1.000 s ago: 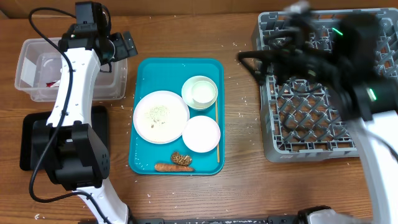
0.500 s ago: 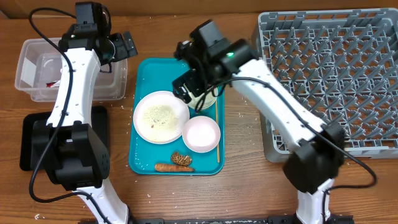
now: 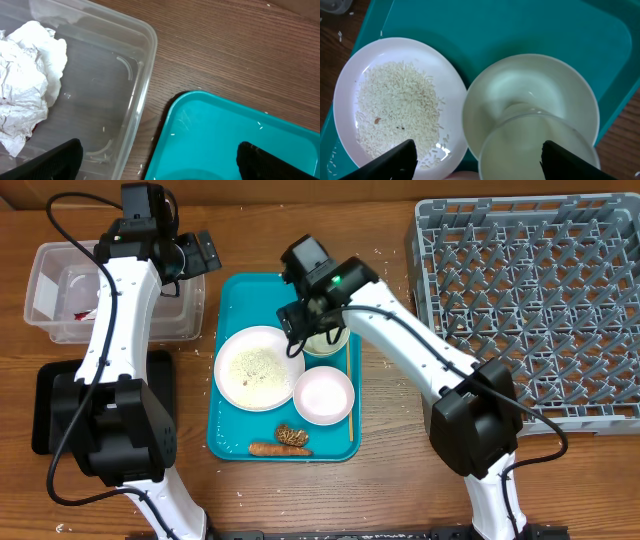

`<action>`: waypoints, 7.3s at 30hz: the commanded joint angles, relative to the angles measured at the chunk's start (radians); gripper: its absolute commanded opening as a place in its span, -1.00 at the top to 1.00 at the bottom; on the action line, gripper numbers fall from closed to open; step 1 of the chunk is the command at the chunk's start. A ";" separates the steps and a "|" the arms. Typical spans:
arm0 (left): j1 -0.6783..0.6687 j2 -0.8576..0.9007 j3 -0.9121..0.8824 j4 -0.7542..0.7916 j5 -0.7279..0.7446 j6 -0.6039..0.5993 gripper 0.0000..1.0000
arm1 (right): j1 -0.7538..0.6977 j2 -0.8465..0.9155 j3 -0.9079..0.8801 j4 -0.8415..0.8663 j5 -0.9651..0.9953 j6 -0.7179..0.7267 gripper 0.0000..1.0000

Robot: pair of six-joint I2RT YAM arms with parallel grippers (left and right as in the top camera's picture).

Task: Sort waste into correct bins and load items into the dishwasher
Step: 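Reach the right gripper to the white cup and grasp its rim, then carry the white cup right and place it upside down in the dish rack, then lower the cup onto the rack tines, open the right gripper, lift away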

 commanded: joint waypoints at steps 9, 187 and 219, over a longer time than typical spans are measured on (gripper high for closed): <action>-0.001 -0.023 0.001 0.001 -0.003 -0.014 -1.00 | 0.023 0.011 -0.035 0.035 0.052 0.144 -0.30; -0.001 -0.023 0.001 0.001 -0.003 -0.014 -1.00 | -0.759 0.117 0.233 -0.100 0.081 0.007 0.91; -0.001 -0.023 0.001 0.001 -0.003 -0.014 -1.00 | -0.761 0.020 0.283 -0.225 0.163 0.056 0.92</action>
